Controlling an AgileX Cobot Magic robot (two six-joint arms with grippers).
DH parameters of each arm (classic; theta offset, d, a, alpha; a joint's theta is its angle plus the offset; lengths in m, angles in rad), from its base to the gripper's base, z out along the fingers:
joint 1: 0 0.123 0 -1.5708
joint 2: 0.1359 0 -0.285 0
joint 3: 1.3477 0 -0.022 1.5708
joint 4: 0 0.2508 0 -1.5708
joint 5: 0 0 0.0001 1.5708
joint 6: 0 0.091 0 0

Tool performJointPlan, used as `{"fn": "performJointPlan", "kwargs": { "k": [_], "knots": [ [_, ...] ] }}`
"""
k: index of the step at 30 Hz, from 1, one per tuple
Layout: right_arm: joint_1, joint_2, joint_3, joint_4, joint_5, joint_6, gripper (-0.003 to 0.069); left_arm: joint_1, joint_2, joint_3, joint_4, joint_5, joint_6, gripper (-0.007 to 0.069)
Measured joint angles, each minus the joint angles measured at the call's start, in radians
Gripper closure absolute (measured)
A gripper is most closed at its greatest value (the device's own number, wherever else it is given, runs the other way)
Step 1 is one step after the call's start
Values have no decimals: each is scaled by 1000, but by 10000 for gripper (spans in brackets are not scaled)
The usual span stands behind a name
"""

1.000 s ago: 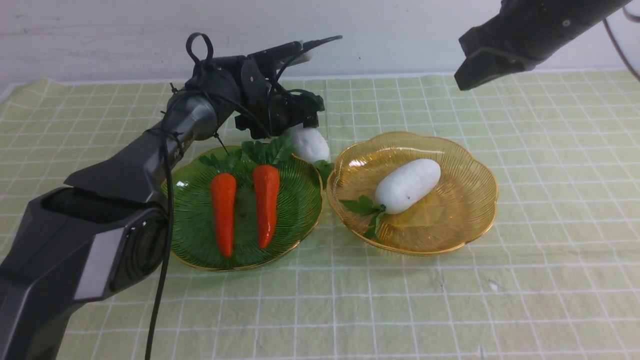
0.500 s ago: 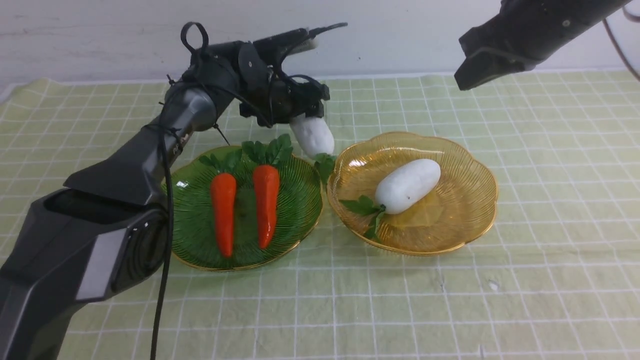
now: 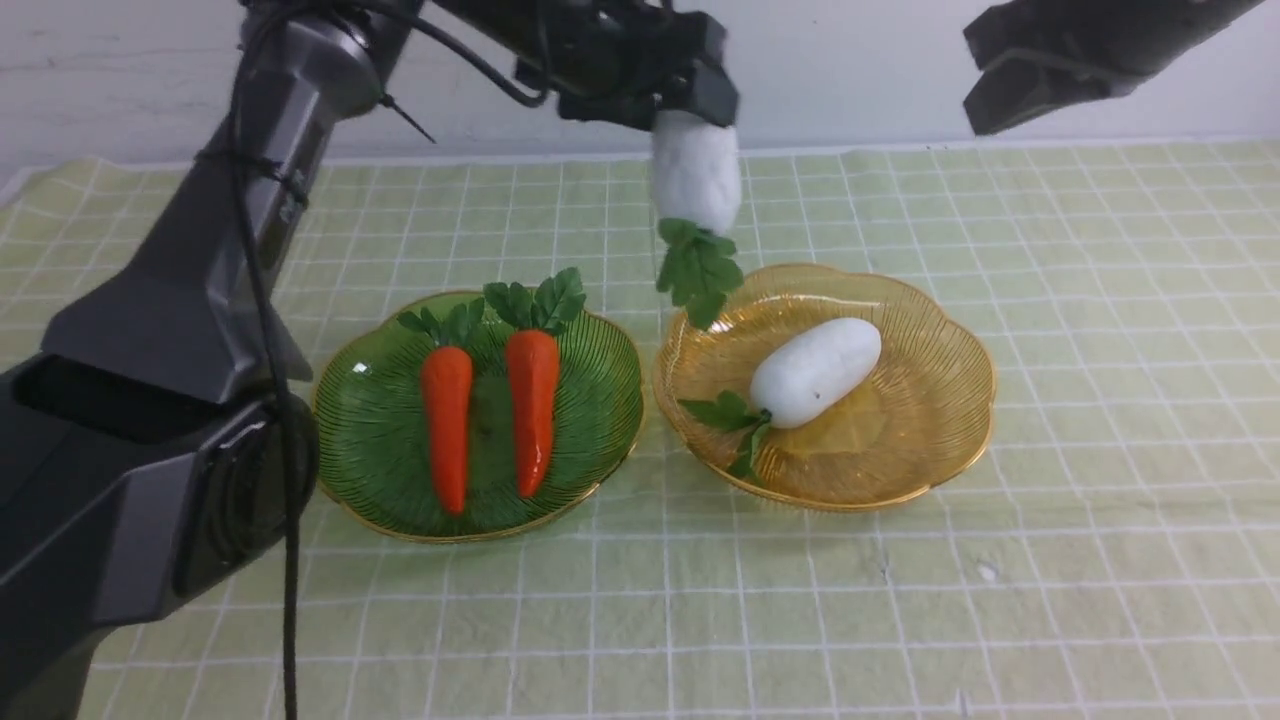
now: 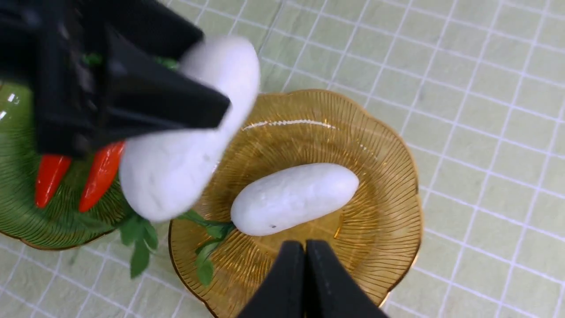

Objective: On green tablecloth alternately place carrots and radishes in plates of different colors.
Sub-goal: 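Pick up the white radish and place it on the plate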

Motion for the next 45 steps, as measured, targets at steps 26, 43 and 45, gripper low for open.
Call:
{"fn": "performJointPlan", "kwargs": {
  "k": [26, 43, 45],
  "knots": [
    [0, -220, 214, -71, 9, 5, 673, -132, 91, 21, 74, 1, 59, 73],
    [-1, -538, 297, -19, -16, 38, 673, -135, -279, 24, 328, 2, -132, 630],
    [-1, -640, 374, 4, -88, 37, 673, -135, -330, 21, 330, 4, -133, 632]
  ]
}}
